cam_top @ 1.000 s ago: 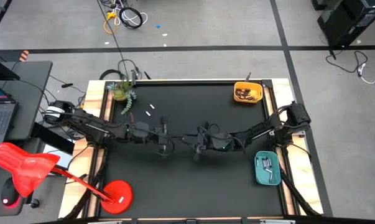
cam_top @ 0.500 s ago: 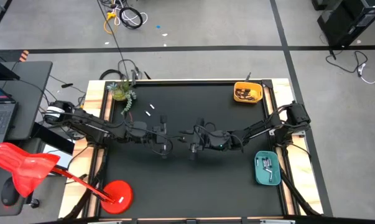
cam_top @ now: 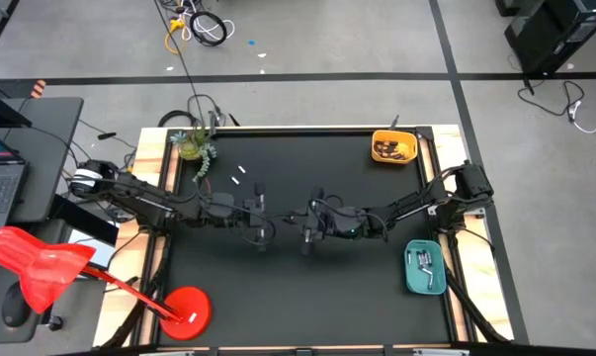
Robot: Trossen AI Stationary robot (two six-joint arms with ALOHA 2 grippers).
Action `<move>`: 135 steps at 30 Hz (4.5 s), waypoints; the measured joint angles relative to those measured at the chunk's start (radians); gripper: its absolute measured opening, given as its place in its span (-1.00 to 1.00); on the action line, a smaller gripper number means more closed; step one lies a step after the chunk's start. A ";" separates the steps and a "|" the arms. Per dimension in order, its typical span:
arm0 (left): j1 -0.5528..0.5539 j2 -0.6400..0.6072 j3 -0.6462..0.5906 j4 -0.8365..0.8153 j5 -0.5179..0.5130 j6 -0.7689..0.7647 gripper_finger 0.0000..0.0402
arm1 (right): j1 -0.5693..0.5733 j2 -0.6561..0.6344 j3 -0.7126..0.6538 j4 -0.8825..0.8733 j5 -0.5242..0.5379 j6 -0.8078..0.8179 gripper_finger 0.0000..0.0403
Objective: Sort batteries
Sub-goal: Put the silver battery into the green bin
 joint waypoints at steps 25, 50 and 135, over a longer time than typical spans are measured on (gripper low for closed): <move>0.031 0.001 -0.002 -0.235 -0.236 -0.092 0.13 | 0.006 -0.392 0.000 -1.190 -0.245 0.542 -0.86; 0.034 0.000 -0.002 -0.505 -0.341 -0.223 0.06 | 0.293 -0.492 0.003 -2.149 -0.956 1.530 -0.40; 0.489 0.310 0.428 -1.429 0.053 0.363 -1.00 | -0.052 -0.275 -0.476 0.102 0.160 0.187 -0.56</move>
